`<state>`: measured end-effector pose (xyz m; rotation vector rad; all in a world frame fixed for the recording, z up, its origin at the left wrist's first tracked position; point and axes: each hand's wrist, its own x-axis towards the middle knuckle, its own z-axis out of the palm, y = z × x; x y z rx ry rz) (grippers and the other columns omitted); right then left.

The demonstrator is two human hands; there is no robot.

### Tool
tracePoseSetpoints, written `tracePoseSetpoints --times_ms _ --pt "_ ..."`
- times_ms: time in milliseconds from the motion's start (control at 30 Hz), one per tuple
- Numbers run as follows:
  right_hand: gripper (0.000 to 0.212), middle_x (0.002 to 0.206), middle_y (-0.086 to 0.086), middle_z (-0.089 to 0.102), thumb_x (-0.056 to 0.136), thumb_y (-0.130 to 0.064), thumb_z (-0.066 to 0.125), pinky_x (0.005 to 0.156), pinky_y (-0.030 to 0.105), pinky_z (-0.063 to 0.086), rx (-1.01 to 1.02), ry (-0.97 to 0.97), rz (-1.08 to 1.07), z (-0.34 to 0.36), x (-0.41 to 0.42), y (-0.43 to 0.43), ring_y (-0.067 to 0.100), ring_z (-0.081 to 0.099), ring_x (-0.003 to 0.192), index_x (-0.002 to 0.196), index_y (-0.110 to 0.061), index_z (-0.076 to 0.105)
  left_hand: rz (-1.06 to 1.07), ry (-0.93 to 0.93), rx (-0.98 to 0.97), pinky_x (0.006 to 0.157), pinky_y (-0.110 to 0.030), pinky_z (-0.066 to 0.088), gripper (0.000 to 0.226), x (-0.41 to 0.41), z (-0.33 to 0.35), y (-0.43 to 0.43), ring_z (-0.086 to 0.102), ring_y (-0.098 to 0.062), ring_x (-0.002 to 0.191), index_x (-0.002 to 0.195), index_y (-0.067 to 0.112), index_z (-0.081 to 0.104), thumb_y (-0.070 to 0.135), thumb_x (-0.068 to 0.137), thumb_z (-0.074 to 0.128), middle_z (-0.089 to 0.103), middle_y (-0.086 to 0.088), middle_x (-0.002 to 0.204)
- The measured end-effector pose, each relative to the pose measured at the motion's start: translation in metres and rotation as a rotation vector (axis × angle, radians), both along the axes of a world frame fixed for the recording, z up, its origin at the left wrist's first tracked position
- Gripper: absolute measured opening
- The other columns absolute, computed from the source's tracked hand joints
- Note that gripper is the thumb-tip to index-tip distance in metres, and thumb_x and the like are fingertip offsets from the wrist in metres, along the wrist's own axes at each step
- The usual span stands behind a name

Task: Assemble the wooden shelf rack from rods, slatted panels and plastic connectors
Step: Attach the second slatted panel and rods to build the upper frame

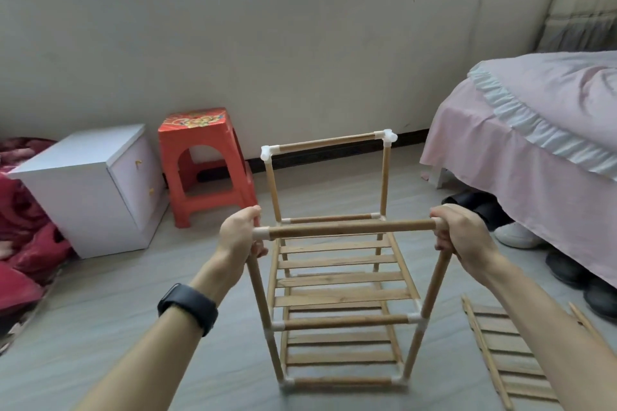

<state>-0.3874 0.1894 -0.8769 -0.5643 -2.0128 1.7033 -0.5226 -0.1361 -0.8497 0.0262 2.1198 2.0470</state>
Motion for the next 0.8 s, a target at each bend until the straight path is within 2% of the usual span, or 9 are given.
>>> tracePoseSetpoints --times_ms 67,233,333,500,667,733,800 --pt "0.026 0.049 -0.010 0.037 0.078 -0.026 0.051 0.058 0.038 0.039 0.008 -0.012 -0.020 0.002 -0.001 -0.001 0.008 0.035 0.044 0.052 -0.029 0.043 0.012 0.001 0.016 0.054 -0.033 0.046 0.024 -0.001 0.001 0.001 0.041 -0.014 0.044 0.086 0.010 0.050 0.027 0.102 0.047 0.047 -0.015 0.073" --pt "0.016 0.047 -0.012 0.039 0.074 -0.023 0.048 0.056 0.037 0.040 0.032 -0.029 -0.042 0.002 -0.005 -0.001 0.006 0.035 0.041 0.062 -0.018 0.040 0.006 -0.001 0.051 0.055 -0.033 0.042 0.029 -0.004 -0.002 0.004 0.034 -0.016 0.041 0.074 0.015 0.045 0.026 0.102 0.043 0.036 -0.003 0.051" --pt "0.015 0.046 -0.012 0.039 0.075 -0.022 0.047 0.054 0.035 0.040 0.035 -0.018 -0.065 0.002 -0.006 -0.004 0.006 0.036 0.041 0.063 -0.018 0.039 0.007 0.004 0.064 0.054 -0.033 0.038 0.031 -0.007 -0.004 0.005 0.031 -0.016 0.040 0.071 0.017 0.043 0.025 0.101 0.040 0.034 -0.001 0.047" --pt "0.016 0.049 -0.011 0.040 0.079 -0.023 0.046 0.055 0.034 0.039 0.032 0.006 -0.059 0.000 -0.004 -0.007 0.007 0.036 0.045 0.065 -0.019 0.040 -0.034 0.027 -0.002 0.055 -0.033 0.041 0.033 -0.011 -0.004 0.001 0.034 -0.014 0.039 0.071 0.017 0.045 0.028 0.102 0.040 0.040 0.001 0.044" --pt "0.022 0.052 -0.011 0.039 0.091 -0.023 0.047 0.054 0.030 0.036 -0.008 0.051 -0.071 -0.002 -0.001 -0.017 0.008 0.035 0.049 0.070 -0.021 0.042 -0.031 0.061 -0.085 0.056 -0.035 0.043 0.033 -0.015 -0.006 -0.006 0.039 -0.013 0.040 0.070 0.017 0.047 0.029 0.101 0.043 0.042 0.006 0.042" --pt "0.023 0.054 -0.012 0.039 0.097 -0.031 0.047 0.056 0.030 0.037 -0.018 0.048 -0.036 -0.004 0.000 -0.027 0.008 0.036 0.051 0.077 -0.020 0.043 0.050 0.145 -0.193 0.058 -0.036 0.046 0.032 -0.019 -0.004 -0.012 0.048 -0.017 0.041 0.070 0.013 0.054 0.028 0.097 0.044 0.049 0.005 0.043" --pt "0.031 0.055 -0.011 0.042 0.103 -0.042 0.042 0.055 0.027 0.041 -0.013 0.036 0.004 -0.006 0.001 -0.041 0.008 0.040 0.052 0.083 -0.018 0.046 0.171 0.322 -0.473 0.062 -0.035 0.047 0.033 -0.025 0.002 -0.023 0.064 -0.020 0.055 0.080 0.017 0.063 0.034 0.096 0.039 0.065 0.003 0.057"
